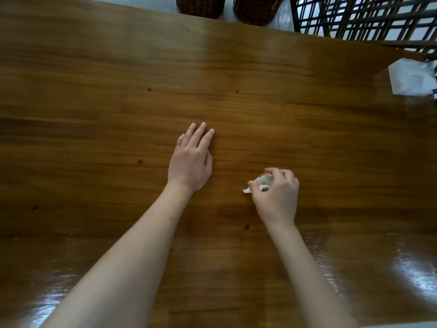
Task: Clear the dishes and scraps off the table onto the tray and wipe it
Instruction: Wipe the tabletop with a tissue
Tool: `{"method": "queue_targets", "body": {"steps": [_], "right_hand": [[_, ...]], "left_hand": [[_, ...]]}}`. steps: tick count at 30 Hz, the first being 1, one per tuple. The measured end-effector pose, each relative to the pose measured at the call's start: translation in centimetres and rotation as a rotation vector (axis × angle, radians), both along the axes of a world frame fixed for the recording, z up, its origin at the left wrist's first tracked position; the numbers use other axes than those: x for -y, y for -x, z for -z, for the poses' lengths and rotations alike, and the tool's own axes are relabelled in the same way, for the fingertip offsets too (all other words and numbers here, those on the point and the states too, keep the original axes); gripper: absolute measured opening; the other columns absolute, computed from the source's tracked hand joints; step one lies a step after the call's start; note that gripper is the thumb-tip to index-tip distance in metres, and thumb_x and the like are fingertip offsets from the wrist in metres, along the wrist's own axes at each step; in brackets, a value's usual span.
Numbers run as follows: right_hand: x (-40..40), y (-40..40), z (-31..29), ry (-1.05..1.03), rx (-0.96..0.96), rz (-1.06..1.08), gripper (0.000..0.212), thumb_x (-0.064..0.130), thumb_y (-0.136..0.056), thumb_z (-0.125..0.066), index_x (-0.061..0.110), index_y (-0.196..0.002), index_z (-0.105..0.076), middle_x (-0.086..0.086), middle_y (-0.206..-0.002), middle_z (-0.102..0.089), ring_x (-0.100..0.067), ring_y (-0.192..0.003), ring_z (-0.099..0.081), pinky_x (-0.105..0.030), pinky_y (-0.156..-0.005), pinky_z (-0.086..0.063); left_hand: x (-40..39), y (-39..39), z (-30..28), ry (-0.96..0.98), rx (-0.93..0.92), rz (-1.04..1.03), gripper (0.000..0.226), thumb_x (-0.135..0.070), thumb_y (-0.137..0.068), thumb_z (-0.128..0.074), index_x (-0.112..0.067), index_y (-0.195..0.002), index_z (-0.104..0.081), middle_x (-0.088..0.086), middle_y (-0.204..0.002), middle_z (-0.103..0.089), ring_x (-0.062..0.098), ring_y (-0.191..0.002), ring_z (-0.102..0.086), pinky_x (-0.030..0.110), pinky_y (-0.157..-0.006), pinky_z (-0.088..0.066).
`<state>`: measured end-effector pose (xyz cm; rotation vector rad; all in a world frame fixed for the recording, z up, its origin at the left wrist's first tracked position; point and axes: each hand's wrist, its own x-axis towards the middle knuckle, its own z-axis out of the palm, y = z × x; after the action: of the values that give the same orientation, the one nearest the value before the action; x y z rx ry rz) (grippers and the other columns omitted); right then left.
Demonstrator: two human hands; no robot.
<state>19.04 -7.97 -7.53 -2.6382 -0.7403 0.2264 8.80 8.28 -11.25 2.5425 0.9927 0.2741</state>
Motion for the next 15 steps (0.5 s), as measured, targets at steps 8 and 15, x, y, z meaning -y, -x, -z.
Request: {"method": "queue_targets", "body": {"steps": [8,15], "right_hand": [[0.6,1.3,1.1,-0.210,-0.046,0.220,0.039,0.023,-0.073,-0.079,0.003,-0.104,-0.067,-0.008,-0.106,-0.064,-0.021,-0.101,-0.055,-0.018,-0.073,-0.038],[1.5,1.6,1.8,-0.148,0.036,0.154,0.018,0.019,-0.085,-0.066,0.004,-0.093,-0.072,-0.008,-0.087,-0.062,-0.016,-0.086,-0.047,-0.014,-0.061,-0.030]], "left_hand": [[-0.1,0.0,0.2,0.000,0.007,0.003,0.048,-0.020,-0.094,-0.044,-0.017,-0.141,-0.038,0.007,-0.149,-0.035,0.026,-0.141,-0.021,0.036,-0.112,-0.013],[-0.1,0.1,0.2,-0.002,0.000,0.022,0.048,-0.021,-0.095,-0.040,-0.017,-0.143,-0.036,0.007,-0.150,-0.032,0.026,-0.142,-0.019,0.039,-0.114,-0.015]]}}
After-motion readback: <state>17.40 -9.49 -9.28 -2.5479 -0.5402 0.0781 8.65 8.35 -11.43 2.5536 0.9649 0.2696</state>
